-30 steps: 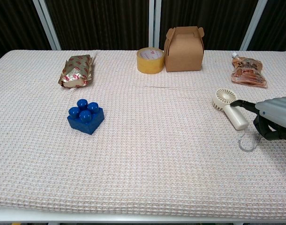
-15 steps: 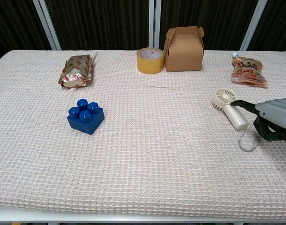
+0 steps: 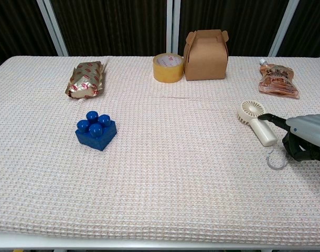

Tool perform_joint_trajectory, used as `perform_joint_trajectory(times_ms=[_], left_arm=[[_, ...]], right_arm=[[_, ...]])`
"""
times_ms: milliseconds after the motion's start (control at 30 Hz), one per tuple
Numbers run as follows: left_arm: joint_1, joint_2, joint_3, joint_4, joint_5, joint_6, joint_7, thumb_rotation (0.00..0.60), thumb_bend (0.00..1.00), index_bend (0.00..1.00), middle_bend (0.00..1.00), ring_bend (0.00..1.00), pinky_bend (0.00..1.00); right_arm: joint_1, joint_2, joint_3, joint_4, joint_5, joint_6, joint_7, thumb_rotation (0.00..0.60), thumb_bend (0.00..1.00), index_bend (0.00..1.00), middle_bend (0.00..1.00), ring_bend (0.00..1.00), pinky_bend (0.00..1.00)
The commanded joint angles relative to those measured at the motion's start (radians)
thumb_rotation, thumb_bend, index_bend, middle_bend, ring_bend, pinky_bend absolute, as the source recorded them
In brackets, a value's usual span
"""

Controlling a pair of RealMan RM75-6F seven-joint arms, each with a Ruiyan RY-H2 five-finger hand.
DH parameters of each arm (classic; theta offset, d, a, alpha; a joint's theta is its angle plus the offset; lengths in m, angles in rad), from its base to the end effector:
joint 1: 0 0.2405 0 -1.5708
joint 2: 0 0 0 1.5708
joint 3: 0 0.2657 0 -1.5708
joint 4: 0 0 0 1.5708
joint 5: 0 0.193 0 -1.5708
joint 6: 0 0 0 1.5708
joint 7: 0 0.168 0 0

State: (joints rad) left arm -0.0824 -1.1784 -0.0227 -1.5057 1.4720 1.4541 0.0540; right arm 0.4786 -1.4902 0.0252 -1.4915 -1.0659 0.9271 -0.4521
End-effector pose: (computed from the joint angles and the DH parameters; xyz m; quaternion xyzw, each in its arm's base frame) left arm -0.3374 0.1992 0.1622 -0.6125 -0.3808 -0.3366 0.6054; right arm -0.2759 -0.2838 -0.0148 0.7462 -0.4470 0.2058 0.4484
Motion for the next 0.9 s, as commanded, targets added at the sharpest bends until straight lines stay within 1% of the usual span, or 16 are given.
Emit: perform_joint_trajectory(times_ms=[33, 133, 400, 700, 900], left_arm=[[0.000, 0.000, 0.000, 0.000, 0.000, -0.001, 0.001, 0.600, 0.00, 0.09, 0.00, 0.00, 0.14], [0.000, 0.001, 0.000, 0.000, -0.001, -0.001, 0.003, 0.600, 0.00, 0.09, 0.00, 0.00, 0.14], [-0.001, -0.001, 0.000, -0.002, 0.002, -0.002, 0.006, 0.600, 0.00, 0.09, 0.00, 0.00, 0.14], [-0.002, 0.000, -0.003, -0.006, 0.003, 0.003, 0.012, 0.600, 0.00, 0.09, 0.00, 0.00, 0.14], [-0.003, 0.001, -0.002, -0.008, 0.003, 0.000, 0.012, 0.600, 0.00, 0.09, 0.00, 0.00, 0.14]], right_arm=[[-0.004, -0.004, -0.002, 0.005, 0.009, -0.017, 0.037, 0.600, 1.00, 0.00, 0.92, 0.84, 0.75], [-0.010, -0.002, 0.000, 0.004, 0.006, -0.030, 0.089, 0.600, 1.00, 0.00, 0.92, 0.84, 0.75], [-0.028, 0.009, 0.004, 0.003, -0.033, -0.014, 0.181, 0.600, 1.00, 0.00, 0.92, 0.84, 0.75], [-0.028, 0.016, 0.019, 0.009, -0.069, 0.001, 0.234, 0.600, 1.00, 0.00, 0.92, 0.84, 0.75], [-0.028, 0.033, 0.038, -0.014, -0.102, 0.034, 0.261, 0.600, 1.00, 0.00, 0.92, 0.84, 0.75]])
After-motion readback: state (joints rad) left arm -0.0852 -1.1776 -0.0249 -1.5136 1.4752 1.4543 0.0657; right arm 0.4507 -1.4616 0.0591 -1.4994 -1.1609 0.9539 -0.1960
